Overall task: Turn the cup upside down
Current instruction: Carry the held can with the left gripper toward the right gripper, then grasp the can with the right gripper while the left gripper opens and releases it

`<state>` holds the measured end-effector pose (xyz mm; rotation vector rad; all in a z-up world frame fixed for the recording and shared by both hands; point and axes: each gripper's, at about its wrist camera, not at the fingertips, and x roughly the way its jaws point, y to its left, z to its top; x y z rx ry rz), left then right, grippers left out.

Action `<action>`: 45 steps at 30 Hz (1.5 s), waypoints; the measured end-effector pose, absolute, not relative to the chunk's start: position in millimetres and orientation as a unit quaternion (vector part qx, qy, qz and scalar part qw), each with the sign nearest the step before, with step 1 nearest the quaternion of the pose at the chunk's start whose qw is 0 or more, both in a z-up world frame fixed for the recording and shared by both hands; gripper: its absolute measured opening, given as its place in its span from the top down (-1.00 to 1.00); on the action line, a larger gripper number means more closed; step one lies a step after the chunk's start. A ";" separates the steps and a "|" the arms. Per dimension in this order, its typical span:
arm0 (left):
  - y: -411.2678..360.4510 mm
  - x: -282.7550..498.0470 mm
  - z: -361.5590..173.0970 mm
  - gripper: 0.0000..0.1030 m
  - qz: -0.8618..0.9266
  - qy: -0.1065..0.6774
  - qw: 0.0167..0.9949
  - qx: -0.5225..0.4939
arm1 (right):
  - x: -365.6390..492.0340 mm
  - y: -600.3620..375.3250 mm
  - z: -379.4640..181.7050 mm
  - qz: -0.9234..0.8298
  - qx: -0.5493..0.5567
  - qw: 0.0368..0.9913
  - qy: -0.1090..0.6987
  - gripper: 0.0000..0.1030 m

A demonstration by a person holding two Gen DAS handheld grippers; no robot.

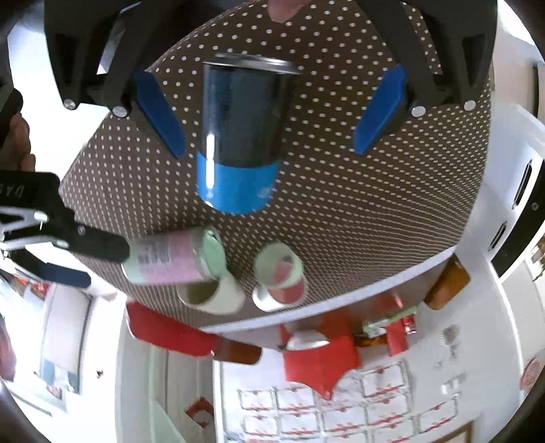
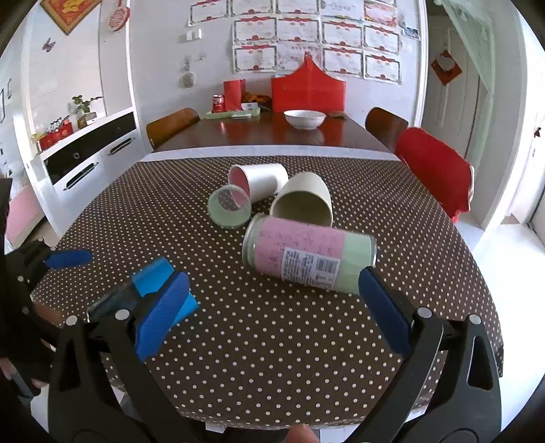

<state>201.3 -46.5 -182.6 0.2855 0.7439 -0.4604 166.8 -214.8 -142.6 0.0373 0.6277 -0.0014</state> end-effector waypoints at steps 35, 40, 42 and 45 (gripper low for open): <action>19.0 146.9 -128.8 -0.89 -0.074 0.308 0.947 0.056 | 188.8 -123.5 -173.8 0.411 -0.436 0.716 0.357 -0.89; 24.9 142.3 -129.6 -0.89 -0.051 0.316 0.946 0.056 | 193.1 -107.5 -185.6 0.464 -0.514 0.623 0.365 -0.89; 28.1 139.9 -129.9 -0.89 -0.045 0.318 0.945 0.052 | 192.6 -101.3 -185.9 0.479 -0.528 0.600 0.364 -0.89; 32.5 137.3 -130.5 -0.89 -0.036 0.321 0.945 0.050 | 191.5 -94.0 -185.6 0.498 -0.543 0.571 0.362 -0.89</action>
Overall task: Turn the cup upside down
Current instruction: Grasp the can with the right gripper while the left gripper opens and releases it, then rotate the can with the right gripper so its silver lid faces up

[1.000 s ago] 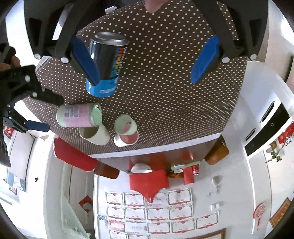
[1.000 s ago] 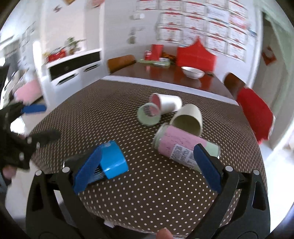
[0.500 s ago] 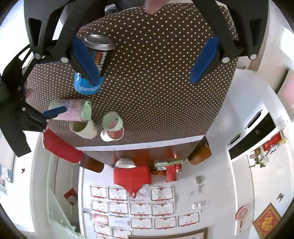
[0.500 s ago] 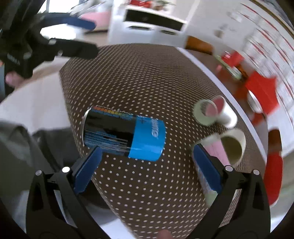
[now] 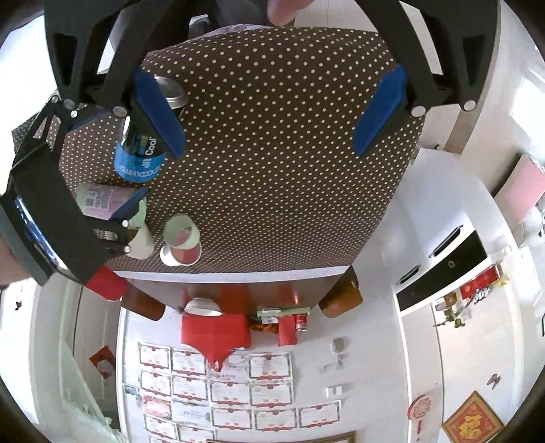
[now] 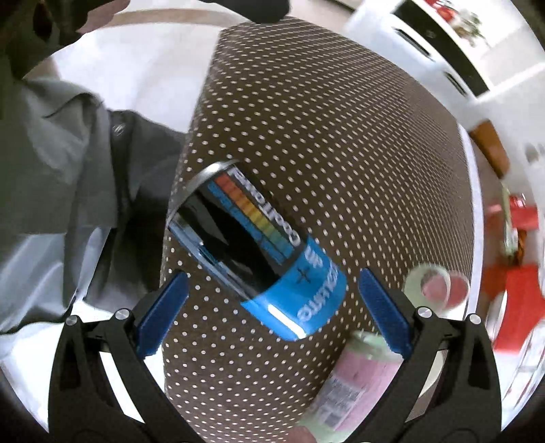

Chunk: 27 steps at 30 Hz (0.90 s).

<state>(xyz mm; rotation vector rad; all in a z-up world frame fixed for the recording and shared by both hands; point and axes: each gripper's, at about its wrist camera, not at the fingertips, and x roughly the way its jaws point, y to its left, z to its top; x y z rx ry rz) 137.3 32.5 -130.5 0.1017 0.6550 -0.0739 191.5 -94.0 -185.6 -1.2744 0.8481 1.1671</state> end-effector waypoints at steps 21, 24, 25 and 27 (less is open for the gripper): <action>57.1 132.4 -134.4 -0.89 -0.022 0.332 0.942 0.038 | 209.7 -43.9 -202.6 0.535 -0.546 0.505 0.402 -0.44; 59.7 133.7 -135.5 -0.89 -0.024 0.333 0.942 0.035 | 215.7 -38.4 -205.6 0.529 -0.532 0.507 0.423 -0.44; 60.1 134.1 -136.4 -0.89 -0.025 0.334 0.942 0.034 | 218.7 -36.4 -207.4 0.523 -0.530 0.509 0.433 -0.44; 60.3 135.4 -138.2 -0.89 -0.029 0.335 0.941 0.032 | 224.1 -33.9 -210.3 0.509 -0.529 0.512 0.446 -0.44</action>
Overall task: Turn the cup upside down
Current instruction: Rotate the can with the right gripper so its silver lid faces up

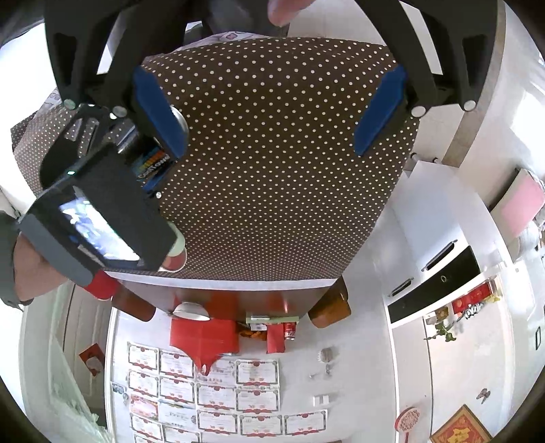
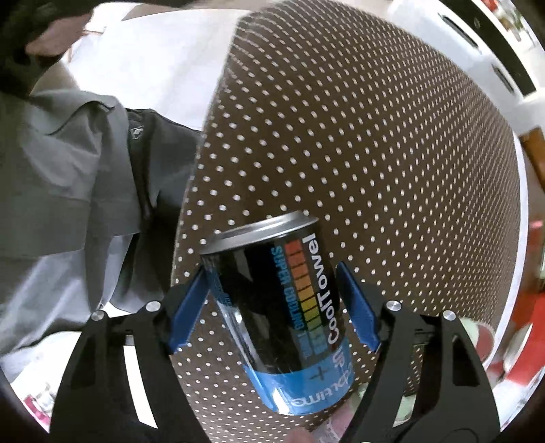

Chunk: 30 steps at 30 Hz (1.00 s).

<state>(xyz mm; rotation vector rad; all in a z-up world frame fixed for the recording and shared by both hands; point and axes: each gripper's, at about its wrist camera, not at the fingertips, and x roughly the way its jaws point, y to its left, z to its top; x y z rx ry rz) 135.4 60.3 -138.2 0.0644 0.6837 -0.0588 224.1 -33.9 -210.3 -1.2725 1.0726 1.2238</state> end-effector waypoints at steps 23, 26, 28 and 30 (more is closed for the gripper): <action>61.8 136.6 -141.6 -0.89 -0.077 0.325 0.942 0.018 | 284.0 -67.7 -172.6 0.415 -0.280 0.713 0.491 -0.34; 53.9 139.3 -135.8 -0.89 -0.093 0.315 0.944 0.028 | 285.7 -94.5 -163.4 0.379 -0.171 0.779 0.469 -0.34; 48.0 139.8 -132.1 -0.89 -0.103 0.309 0.945 0.034 | 281.9 -110.0 -158.4 0.359 -0.106 0.812 0.447 -0.33; 39.9 140.8 -127.3 -0.89 -0.114 0.301 0.946 0.044 | 277.5 -122.5 -152.5 0.342 -0.053 0.837 0.423 -0.32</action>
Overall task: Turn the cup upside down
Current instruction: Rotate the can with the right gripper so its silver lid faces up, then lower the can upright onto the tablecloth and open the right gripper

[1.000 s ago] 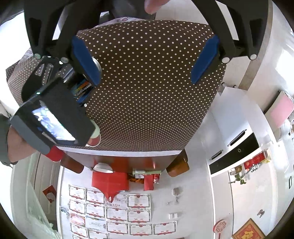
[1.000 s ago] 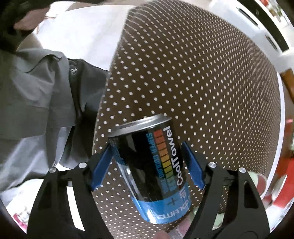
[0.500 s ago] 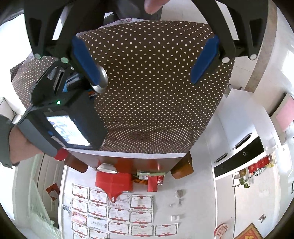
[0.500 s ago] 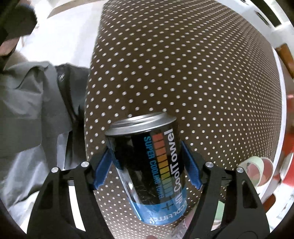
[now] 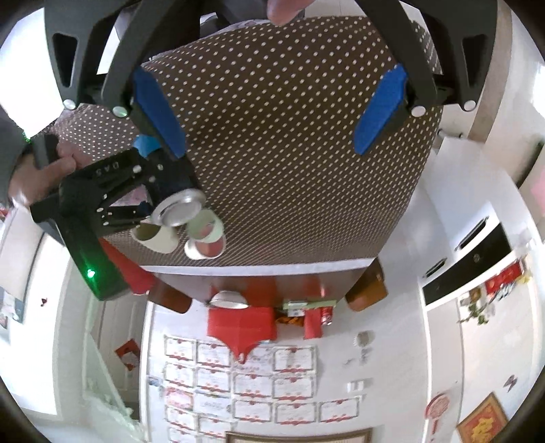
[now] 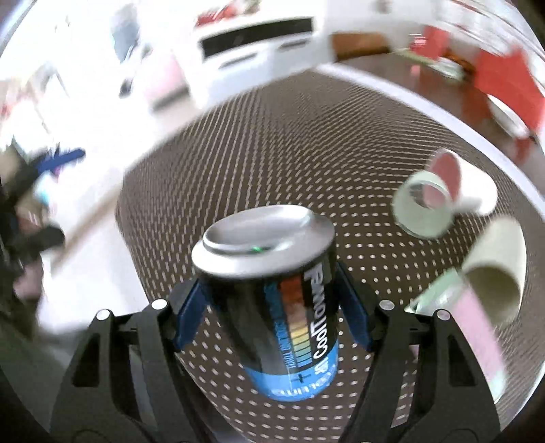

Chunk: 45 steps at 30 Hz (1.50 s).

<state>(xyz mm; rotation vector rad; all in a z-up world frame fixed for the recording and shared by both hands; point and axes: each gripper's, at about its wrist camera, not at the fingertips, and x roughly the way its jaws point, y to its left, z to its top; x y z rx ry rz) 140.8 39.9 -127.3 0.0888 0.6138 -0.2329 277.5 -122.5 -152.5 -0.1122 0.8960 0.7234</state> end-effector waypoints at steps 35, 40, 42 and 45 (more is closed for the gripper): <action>10.3 137.3 -140.6 -0.89 -0.162 0.307 0.937 0.041 | 233.7 -122.2 -198.2 0.142 0.049 0.949 0.277 -0.34; 13.1 135.3 -138.9 -0.89 -0.160 0.303 0.938 0.039 | 226.1 -118.4 -191.1 0.138 0.038 0.954 0.264 -0.84; 13.2 133.6 -137.8 -0.89 -0.159 0.301 0.939 0.038 | 223.6 -118.2 -187.2 0.135 0.039 0.955 0.260 -0.88; 12.2 129.3 -135.9 -0.89 -0.159 0.297 0.941 0.040 | 222.2 -118.8 -182.0 0.126 0.040 0.957 0.259 -0.89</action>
